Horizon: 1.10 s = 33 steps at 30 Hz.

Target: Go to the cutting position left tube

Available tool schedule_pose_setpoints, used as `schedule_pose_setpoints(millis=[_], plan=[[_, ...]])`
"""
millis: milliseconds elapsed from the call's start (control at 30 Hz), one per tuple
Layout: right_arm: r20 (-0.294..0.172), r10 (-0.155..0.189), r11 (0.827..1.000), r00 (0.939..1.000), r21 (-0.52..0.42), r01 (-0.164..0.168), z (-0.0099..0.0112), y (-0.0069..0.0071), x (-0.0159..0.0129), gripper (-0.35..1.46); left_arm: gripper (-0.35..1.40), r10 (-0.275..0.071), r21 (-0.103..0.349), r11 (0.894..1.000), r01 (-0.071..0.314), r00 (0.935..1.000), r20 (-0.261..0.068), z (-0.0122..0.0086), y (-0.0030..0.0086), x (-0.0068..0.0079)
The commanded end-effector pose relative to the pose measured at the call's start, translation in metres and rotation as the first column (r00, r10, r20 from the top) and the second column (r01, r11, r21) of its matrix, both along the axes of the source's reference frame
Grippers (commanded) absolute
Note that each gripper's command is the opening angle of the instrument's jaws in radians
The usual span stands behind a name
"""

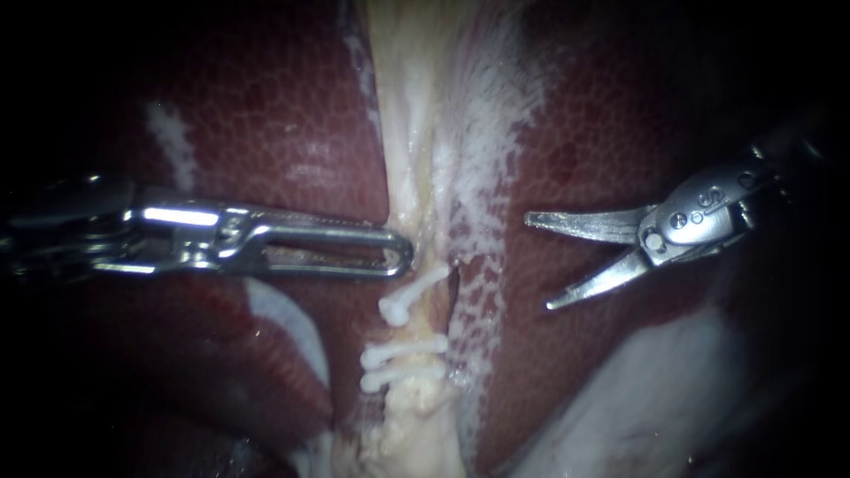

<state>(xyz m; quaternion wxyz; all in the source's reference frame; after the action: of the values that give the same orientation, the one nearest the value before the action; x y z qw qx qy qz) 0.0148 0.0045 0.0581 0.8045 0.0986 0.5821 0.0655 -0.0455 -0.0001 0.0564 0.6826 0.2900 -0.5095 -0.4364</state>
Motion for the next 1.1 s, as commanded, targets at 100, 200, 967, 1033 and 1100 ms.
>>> schedule_pose_setpoints(millis=[100, 200, 967, 1033, 1100], plan=[[0.006, 0.009, 0.999, 0.9999, 0.032, -0.010, 0.0002, -0.0003, 0.0000, 1.40, -0.35, 0.000, 0.000, 1.000, 0.000, 1.0000, 0.001, -0.0001, 0.0000, 0.0000], [0.030, -0.007, 0.999, 0.9995, 0.053, 0.005, 0.0005, -0.0007, 0.0001, 1.40, -0.35, 0.000, 0.001, 1.000, 0.000, 1.0000, 0.002, -0.0002, 0.0000, 0.0001], [0.049, -0.203, 0.910, 0.9779, 0.378, 0.170, 0.0045, -0.0058, 0.0030, 1.25, -0.35, -0.024, 0.011, 1.000, 0.024, 0.9994, 0.025, -0.0063, 0.0013, 0.0031], [0.048, -0.218, 0.904, 0.9748, 0.386, 0.183, 0.0047, -0.0058, 0.0038, 1.24, -0.35, -0.025, 0.007, 1.000, 0.025, 0.9993, 0.028, -0.0068, 0.0015, 0.0035], [0.041, -0.232, 0.896, 0.9719, 0.397, 0.197, 0.0051, -0.0058, 0.0048, 1.24, -0.35, -0.029, 0.008, 1.000, 0.029, 0.9992, 0.028, -0.0073, 0.0017, 0.0039]])
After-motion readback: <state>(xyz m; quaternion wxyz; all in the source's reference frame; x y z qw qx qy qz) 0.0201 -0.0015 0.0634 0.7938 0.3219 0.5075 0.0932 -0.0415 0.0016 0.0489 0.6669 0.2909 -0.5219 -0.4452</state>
